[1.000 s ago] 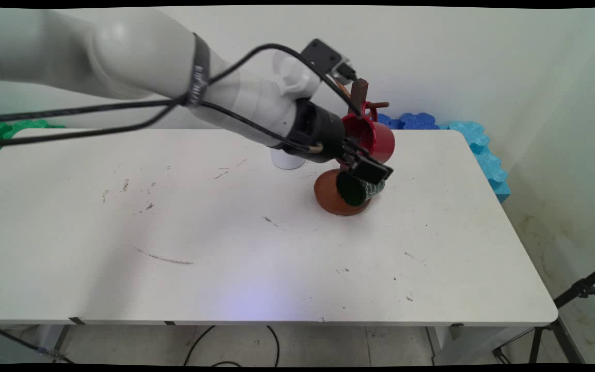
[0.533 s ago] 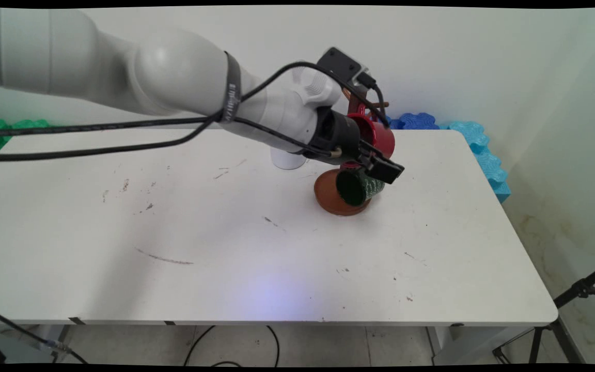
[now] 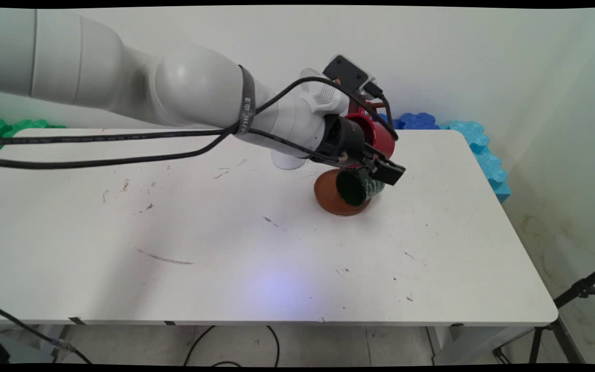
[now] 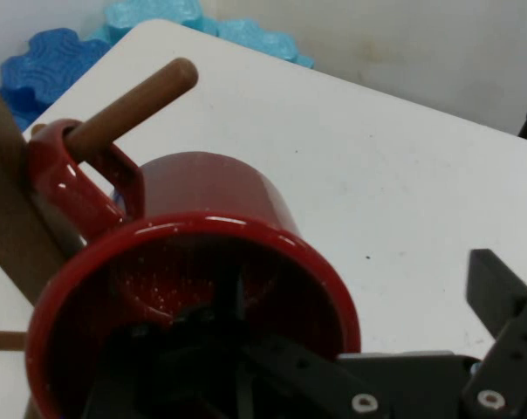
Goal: Pick up the red mug from the rack, then place the picked object on the table
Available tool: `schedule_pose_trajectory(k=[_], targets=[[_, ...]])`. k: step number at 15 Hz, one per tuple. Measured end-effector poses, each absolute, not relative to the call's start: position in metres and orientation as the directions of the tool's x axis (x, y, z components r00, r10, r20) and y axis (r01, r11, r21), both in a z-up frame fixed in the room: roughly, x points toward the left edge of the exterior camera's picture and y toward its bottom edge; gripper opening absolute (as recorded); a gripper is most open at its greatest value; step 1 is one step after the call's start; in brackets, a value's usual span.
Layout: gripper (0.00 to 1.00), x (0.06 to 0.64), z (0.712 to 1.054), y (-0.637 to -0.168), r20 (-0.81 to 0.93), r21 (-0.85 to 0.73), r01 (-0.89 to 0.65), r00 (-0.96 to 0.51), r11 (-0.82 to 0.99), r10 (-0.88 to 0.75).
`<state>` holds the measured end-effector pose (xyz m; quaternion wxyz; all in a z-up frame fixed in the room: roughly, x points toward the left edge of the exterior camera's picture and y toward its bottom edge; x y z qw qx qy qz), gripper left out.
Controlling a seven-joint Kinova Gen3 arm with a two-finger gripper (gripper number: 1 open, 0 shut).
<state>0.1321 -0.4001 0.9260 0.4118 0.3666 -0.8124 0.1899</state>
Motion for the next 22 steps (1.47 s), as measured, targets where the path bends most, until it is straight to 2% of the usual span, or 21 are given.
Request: schedule_pose_trajectory(k=[1, 2, 14, 22], targets=[[1.00, 0.132, 0.925, -0.401, 0.808, -0.009, -0.753, -0.393, 0.658, -0.439], [0.00, 0.132, 0.924, -0.401, 0.807, -0.012, -0.755, -0.394, 0.656, -0.439], [0.00, 0.132, 0.918, -0.400, 0.803, -0.026, -0.752, -0.408, 0.659, -0.434], [0.00, 0.126, 0.934, -0.393, 0.821, -0.012, -0.728, -0.398, 0.685, -0.410]])
